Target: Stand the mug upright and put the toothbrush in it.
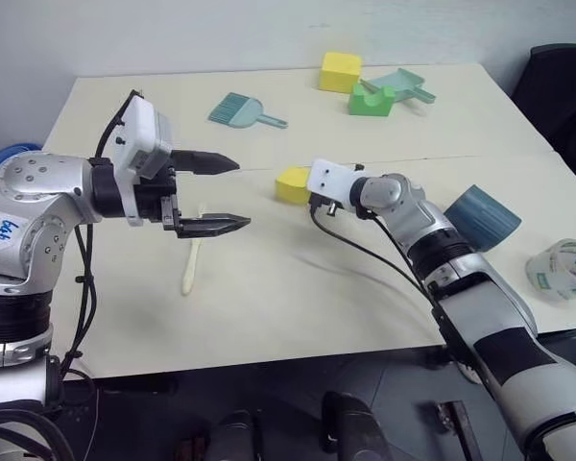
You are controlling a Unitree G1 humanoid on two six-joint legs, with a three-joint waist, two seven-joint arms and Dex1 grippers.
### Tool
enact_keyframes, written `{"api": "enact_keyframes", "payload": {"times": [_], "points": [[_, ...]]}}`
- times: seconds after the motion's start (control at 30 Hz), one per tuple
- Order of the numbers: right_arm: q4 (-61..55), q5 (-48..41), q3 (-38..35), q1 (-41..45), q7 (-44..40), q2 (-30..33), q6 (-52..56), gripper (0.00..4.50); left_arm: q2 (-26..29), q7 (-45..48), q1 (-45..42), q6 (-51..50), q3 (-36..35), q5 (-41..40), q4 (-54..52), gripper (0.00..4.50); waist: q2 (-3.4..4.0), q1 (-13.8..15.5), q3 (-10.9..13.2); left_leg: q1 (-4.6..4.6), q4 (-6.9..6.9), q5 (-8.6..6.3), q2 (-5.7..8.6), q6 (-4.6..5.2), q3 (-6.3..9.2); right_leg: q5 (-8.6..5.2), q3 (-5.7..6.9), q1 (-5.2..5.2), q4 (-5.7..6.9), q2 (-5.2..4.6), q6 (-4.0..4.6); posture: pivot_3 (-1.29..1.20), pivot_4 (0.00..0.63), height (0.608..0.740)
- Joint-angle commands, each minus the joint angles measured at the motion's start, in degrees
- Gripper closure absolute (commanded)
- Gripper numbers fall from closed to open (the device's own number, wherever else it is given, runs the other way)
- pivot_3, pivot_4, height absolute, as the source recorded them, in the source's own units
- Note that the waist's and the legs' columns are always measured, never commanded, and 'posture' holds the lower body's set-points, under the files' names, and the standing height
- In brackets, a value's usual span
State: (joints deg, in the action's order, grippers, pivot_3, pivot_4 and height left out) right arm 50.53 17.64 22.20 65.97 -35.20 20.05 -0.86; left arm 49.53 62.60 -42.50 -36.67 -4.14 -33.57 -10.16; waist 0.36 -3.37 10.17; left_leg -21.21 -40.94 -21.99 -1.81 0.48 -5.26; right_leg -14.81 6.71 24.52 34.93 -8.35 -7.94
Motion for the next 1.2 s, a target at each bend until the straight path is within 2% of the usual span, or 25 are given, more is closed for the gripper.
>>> {"api": "enact_keyframes", "payload": {"times": [0.03, 0.13, 0.27, 0.7, 0.8, 0.9, 1.0, 1.1, 1.2], "points": [[-8.49, -2.42, -3.15, -2.77, -4.19, 2.81, 4.74, 2.73, -0.06, 0.85, -1.60, 1.51, -0.29, 0.28, 0.47, 0.00, 0.00, 0.16, 0.00, -0.01, 0.00, 0.00, 0.00, 0.00, 0.01, 0.00, 0.00, 0.00, 0.00, 0.00, 0.00, 0.00, 0.150, 0.740], [-15.57, -3.52, -4.54, -5.56, -6.97, 4.53, 7.96, 3.31, -0.68, 1.38, -2.07, 2.43, 0.52, 0.81, 1.51, 0.00, 0.00, 0.27, 0.00, -0.02, 0.00, 0.00, 0.01, 0.00, 0.02, 0.00, 0.02, 0.00, -0.02, 0.00, 0.00, 0.00, 0.150, 0.740], [-18.02, -2.18, -4.04, -6.87, -6.43, 4.74, 9.96, 4.36, -1.80, 1.71, -2.89, 3.29, 1.21, 1.48, 2.59, 0.00, 0.00, 0.08, 0.00, -0.02, 0.00, 0.00, 0.01, 0.00, -0.01, 0.00, 0.01, 0.01, -0.02, 0.00, 0.00, 0.00, 0.150, 0.740], [-23.89, -2.42, -6.12, -8.03, -6.58, 7.82, 13.66, 4.44, -4.45, 3.01, -4.50, 5.85, 2.76, 2.93, 5.30, 0.00, 0.00, 0.06, 0.01, -0.03, 0.02, 0.00, 0.01, 0.00, -0.05, 0.00, 0.00, 0.03, -0.03, 0.00, 0.00, 0.00, 0.150, 0.740], [-27.98, -2.35, -7.41, -8.41, -7.71, 10.57, 16.00, 4.44, -4.97, 3.08, -4.68, 6.02, 2.92, 3.09, 5.60, 0.00, 0.02, 0.15, 0.02, -0.03, 0.03, 0.00, 0.01, 0.00, -0.05, 0.00, 0.00, 0.06, -0.03, 0.00, 0.00, 0.00, 0.150, 0.740], [-35.90, -4.13, -11.10, -9.08, -10.87, 16.12, 20.71, 4.44, -6.15, 2.83, -5.40, 4.86, 2.59, 1.94, 5.56, 0.00, 0.02, 0.72, 0.02, -0.08, 0.01, 0.00, 0.02, 0.00, -0.03, 0.00, 0.01, 0.05, -0.05, -0.01, 0.00, 0.00, 0.150, 0.740], [-46.45, -7.61, -16.85, -9.75, -15.33, 22.59, 30.39, 4.44, -8.04, 2.40, -5.82, 3.11, 2.54, 0.52, 4.78, 0.00, 0.06, 1.69, 0.05, -0.12, -0.02, 0.00, 0.03, 0.01, -0.04, 0.00, 0.00, 0.06, -0.10, -0.02, 0.00, 0.00, 0.150, 0.740], [-54.25, -10.55, -25.14, -12.16, -19.68, 32.89, 42.73, 4.44, -11.24, 1.64, -5.77, 1.47, 3.61, -1.26, 2.31, 0.00, 0.06, 2.55, 0.05, -0.14, -0.04, 0.00, 0.03, 0.01, -0.02, 0.00, 0.02, 0.06, -0.10, -0.02, 0.00, 0.00, 0.150, 0.740], [-53.01, -10.39, -32.95, -18.59, -21.29, 44.92, 46.51, 4.44, -15.50, 1.24, -6.29, -0.77, 5.09, -3.94, 0.11, 0.00, 0.01, 4.06, 0.06, -0.19, -0.11, -0.03, 0.04, 0.06, -0.02, 0.00, 0.02, 0.02, -0.19, -0.03, 0.00, 0.00, 0.150, 0.740]]}}
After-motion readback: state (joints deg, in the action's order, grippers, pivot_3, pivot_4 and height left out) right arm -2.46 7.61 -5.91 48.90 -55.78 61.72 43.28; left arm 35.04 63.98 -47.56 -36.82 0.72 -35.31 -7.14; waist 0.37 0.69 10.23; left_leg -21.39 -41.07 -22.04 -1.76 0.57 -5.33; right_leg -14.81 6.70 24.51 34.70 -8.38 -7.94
